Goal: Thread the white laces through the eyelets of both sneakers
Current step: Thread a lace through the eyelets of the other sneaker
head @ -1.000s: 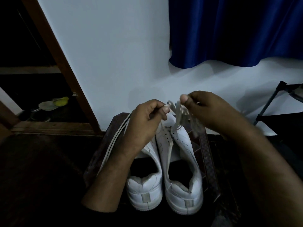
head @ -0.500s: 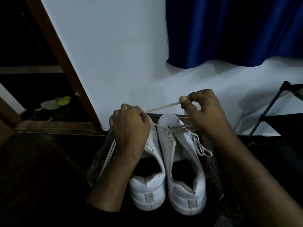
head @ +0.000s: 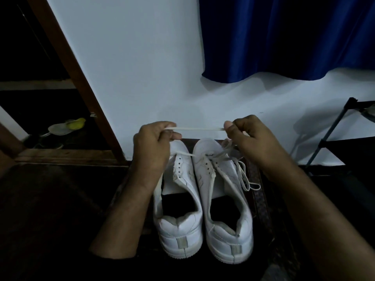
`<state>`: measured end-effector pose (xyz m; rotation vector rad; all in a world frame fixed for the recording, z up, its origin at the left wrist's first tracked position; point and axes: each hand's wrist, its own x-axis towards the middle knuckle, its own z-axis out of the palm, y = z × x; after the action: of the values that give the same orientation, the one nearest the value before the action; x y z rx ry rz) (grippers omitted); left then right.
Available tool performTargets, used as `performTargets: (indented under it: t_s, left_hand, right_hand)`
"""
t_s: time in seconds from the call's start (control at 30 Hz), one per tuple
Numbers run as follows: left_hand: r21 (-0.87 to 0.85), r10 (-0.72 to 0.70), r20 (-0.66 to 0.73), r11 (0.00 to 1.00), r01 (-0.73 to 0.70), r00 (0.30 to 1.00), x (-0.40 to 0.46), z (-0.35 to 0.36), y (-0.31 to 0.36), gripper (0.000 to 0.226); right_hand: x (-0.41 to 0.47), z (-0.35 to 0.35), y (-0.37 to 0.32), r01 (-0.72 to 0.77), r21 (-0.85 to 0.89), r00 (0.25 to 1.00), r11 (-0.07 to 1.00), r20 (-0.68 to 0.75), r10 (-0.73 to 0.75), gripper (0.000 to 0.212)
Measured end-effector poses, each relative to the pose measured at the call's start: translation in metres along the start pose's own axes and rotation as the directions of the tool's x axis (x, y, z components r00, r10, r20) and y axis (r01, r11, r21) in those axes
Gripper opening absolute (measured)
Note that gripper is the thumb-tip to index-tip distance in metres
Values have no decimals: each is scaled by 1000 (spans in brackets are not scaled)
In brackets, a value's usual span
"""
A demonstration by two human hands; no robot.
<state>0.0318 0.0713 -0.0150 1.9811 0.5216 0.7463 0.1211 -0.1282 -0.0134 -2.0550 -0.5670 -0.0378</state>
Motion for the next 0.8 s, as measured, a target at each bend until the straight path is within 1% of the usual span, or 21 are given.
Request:
performTargets:
  t_s: [0.03, 0.07, 0.1, 0.13, 0.17, 0.2, 0.23, 0.27, 0.3, 0.37, 0.4, 0.5, 0.57, 0.6, 0.63, 0.7, 0.73, 0.8]
  left_hand:
    - [14, -32, 0, 999, 32, 999, 1, -3, -3, 24]
    - [86, -40, -14, 995, 41, 999, 2, -5, -6, 24]
    - [224, -12, -26, 974, 17, 1000, 0, -7, -7, 27]
    - [387, 47, -14, 921, -38, 999, -3, -7, -3, 33]
    - [499, 129, 28, 858, -126, 991, -7, -5, 1, 42]
    - [506, 206, 107, 831, -231, 973, -13, -2, 7, 52]
    - [441, 258, 190, 840, -317, 947, -19, 2, 16, 58]
    - [370, 301, 252, 849, -378, 920, -24, 5, 23, 55]
    - [340, 336, 287, 839, -424, 897, -29, 9, 29, 45]
    - [355, 389, 269, 811, -466, 881, -33, 12, 33, 21]
    - [333, 397, 244, 823, -460, 885, -33, 12, 30, 20]
    - [232, 332, 127, 906, -353, 935, -25, 7, 13, 32]
    - [218, 305, 35, 927, -305, 952, -18, 4, 4, 26]
    - [178, 302, 27, 936, -302, 953, -18, 5, 4, 22]
    - [118, 302, 57, 945, -306, 952, -18, 6, 6, 18]
    - [9, 292, 189, 954, -299, 937, -24, 11, 14, 25]
    - [-20, 294, 239, 954, -298, 925, -26, 13, 17, 27]
    - [-76, 311, 260, 950, -301, 914, -26, 14, 21, 19]
  right_hand:
    - [0, 1, 1, 9, -34, 1000, 999, 23, -8, 46]
    - [-1, 3, 1, 16, -61, 999, 998, 40, -14, 46]
    - [-1, 6, 1, 27, -86, 999, 996, 46, -23, 44]
    - [-1, 8, -1, 42, -104, 998, 994, 47, -37, 40]
    - [-2, 10, -3, 64, -102, 997, 993, 43, -60, 36]
    - [-3, 12, -6, 81, -78, 996, 994, 39, -78, 33]
    - [-4, 14, -10, 92, -36, 995, 995, 42, -91, 31]
    - [-5, 16, -13, 96, 14, 994, 995, 53, -97, 30]
    - [-6, 18, -16, 99, 65, 992, 993, 69, -103, 29]
    - [-7, 20, -19, 102, 138, 989, 985, 94, -115, 30]
    - [-8, 19, -19, 106, 154, 988, 982, 95, -121, 30]
    - [-5, 12, -13, 84, 150, 995, 985, 37, -91, 27]
    - [-4, 6, -7, 68, 176, 997, 982, 21, -73, 29]
    - [-4, 6, -5, 74, 180, 996, 981, 32, -81, 31]
    - [-4, 6, -5, 85, 169, 994, 982, 51, -95, 32]
    - [-5, 12, -8, 108, 135, 987, 985, 104, -122, 32]
    - [-5, 15, -10, 113, 133, 983, 985, 127, -130, 32]
    - [-5, 18, -14, 124, 159, 980, 979, 137, -147, 31]
